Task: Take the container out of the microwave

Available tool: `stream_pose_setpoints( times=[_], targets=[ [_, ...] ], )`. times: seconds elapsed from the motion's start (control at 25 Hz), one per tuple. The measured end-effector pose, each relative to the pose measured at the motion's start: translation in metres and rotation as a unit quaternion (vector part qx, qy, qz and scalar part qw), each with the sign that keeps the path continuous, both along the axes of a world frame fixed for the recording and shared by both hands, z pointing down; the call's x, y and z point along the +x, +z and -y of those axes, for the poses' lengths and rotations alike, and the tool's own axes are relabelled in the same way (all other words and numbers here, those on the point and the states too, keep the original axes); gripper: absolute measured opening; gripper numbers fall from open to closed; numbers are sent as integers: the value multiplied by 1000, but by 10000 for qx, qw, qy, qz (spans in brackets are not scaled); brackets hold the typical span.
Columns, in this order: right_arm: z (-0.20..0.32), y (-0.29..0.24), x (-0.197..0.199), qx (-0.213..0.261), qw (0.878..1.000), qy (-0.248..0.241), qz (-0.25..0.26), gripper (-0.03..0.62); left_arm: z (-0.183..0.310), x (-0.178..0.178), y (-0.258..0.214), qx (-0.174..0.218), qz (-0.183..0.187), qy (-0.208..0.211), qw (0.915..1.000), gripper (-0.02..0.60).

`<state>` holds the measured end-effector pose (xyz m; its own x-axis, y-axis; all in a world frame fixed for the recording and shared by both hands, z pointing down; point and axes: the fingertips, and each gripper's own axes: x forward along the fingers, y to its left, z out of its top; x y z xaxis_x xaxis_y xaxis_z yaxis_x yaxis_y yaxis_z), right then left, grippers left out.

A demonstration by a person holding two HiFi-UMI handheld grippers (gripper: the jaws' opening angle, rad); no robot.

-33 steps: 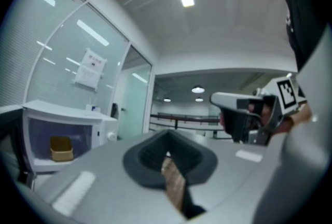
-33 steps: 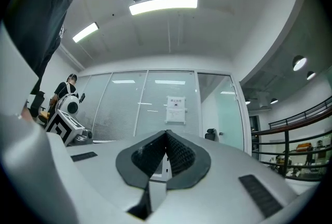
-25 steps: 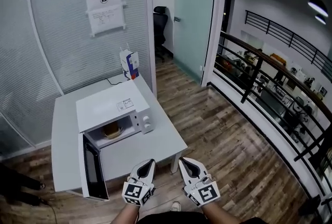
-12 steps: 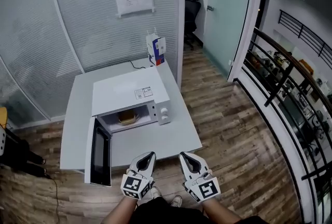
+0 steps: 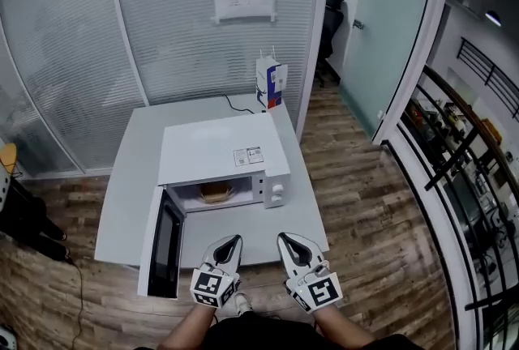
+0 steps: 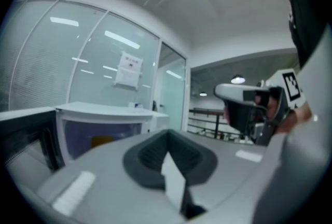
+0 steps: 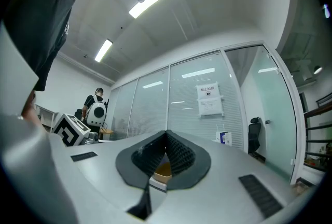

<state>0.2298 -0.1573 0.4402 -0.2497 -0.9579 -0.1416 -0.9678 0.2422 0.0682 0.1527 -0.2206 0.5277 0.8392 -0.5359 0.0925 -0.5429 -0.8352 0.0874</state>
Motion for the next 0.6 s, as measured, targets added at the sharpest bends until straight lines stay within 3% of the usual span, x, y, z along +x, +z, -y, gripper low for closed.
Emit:
stream_pose_setpoints(
  times=[0.6],
  targets=[
    [86, 5, -18, -183, 9993, -157, -270, -2, 84, -14, 16, -20, 76, -234, 9997, 5]
  ],
)
